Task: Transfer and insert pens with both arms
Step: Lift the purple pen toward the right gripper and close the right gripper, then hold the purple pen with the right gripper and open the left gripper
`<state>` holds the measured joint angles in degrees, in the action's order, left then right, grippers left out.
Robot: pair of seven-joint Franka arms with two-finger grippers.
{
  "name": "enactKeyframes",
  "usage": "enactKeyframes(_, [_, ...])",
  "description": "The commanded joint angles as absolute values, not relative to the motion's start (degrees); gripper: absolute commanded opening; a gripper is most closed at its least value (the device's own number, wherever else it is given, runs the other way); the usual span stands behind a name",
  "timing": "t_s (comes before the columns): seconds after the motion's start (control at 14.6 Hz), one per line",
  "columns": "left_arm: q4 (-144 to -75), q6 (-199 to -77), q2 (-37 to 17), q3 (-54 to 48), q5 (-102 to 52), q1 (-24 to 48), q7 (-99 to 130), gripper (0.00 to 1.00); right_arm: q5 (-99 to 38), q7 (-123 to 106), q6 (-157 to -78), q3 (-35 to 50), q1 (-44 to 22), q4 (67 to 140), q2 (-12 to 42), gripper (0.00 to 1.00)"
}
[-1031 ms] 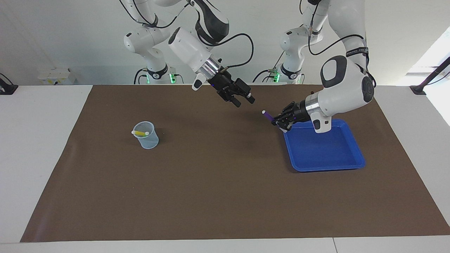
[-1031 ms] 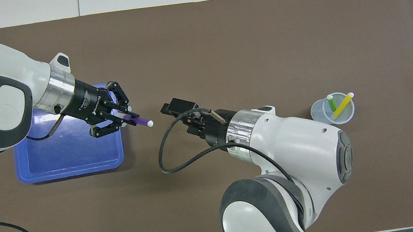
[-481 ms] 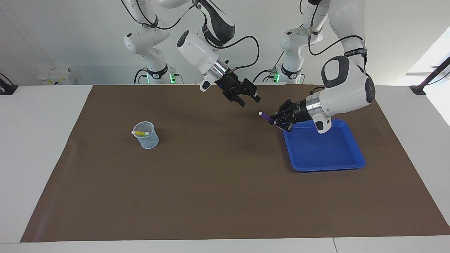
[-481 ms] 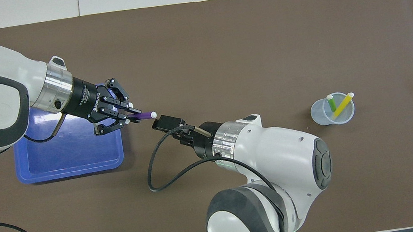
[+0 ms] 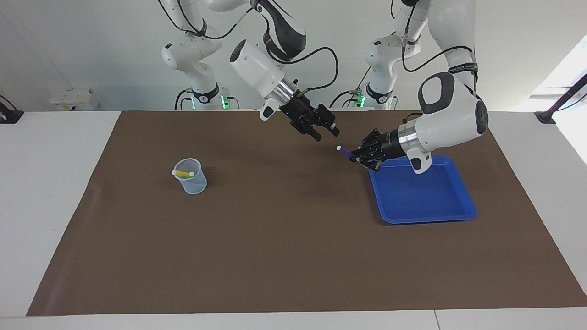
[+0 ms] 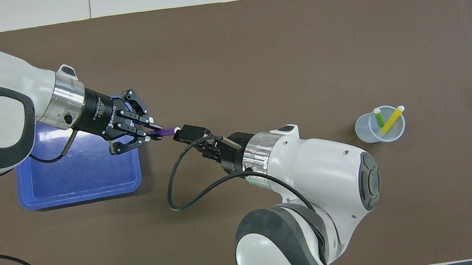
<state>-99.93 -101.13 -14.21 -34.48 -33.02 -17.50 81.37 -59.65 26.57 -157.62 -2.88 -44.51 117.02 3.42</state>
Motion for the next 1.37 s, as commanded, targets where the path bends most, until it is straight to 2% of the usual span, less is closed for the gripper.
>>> enactKeyframes(0.0, [-101.7,-101.9,-12.3,-34.8,-34.3,-17.4,82.2,0.0,-61.2,24.6,-158.2,-2.5,-43.8,112.0,8.0,0.85])
enactKeyframes(0.14, [-101.7,-101.8,-12.3,-35.2,-34.3,-17.4,82.2,0.0,-61.2,24.6,-158.2,-2.5,-43.7,111.0,8.3,0.76])
enactKeyframes(0.34, [-102.3,-102.1,-12.0,-36.0,-34.5,-16.4,82.1,0.0,-60.8,24.5,-158.2,-2.5,-43.6,110.7,8.6,0.7])
enactKeyframes(0.76, [-102.4,-102.3,-12.0,-36.0,-34.9,-16.7,82.1,0.0,-60.6,24.3,-158.0,-2.5,-43.6,110.9,8.5,0.69])
enactKeyframes(0.89, [-102.4,-102.3,-12.0,-36.0,-35.1,-17.0,82.1,0.0,-60.6,24.3,-157.9,-2.5,-43.6,111.1,8.4,0.57])
enactKeyframes(0.96, [-102.4,-102.3,-12.0,-36.0,-35.1,-17.0,82.1,0.0,-60.6,24.3,-157.9,-2.5,-43.6,111.2,8.4,0.47])
enactKeyframes(1.03, [-102.4,-102.3,-12.0,-36.0,-35.1,-17.1,82.1,0.0,-60.6,24.3,-157.8,-2.5,-43.5,111.2,8.4,0.27])
enactKeyframes(1.1, [-102.4,-102.4,-12.0,-36.0,-35.1,-17.0,82.1,0.0,-60.6,24.3,-157.6,-2.5,-43.5,111.2,8.3,0.0])
enactKeyframes(1.31, [-102.4,-102.4,-12.0,-36.0,-35.1,-17.0,82.1,0.0,-60.6,24.3,-157.3,-2.5,-43.2,111.2,8.3,0.0])
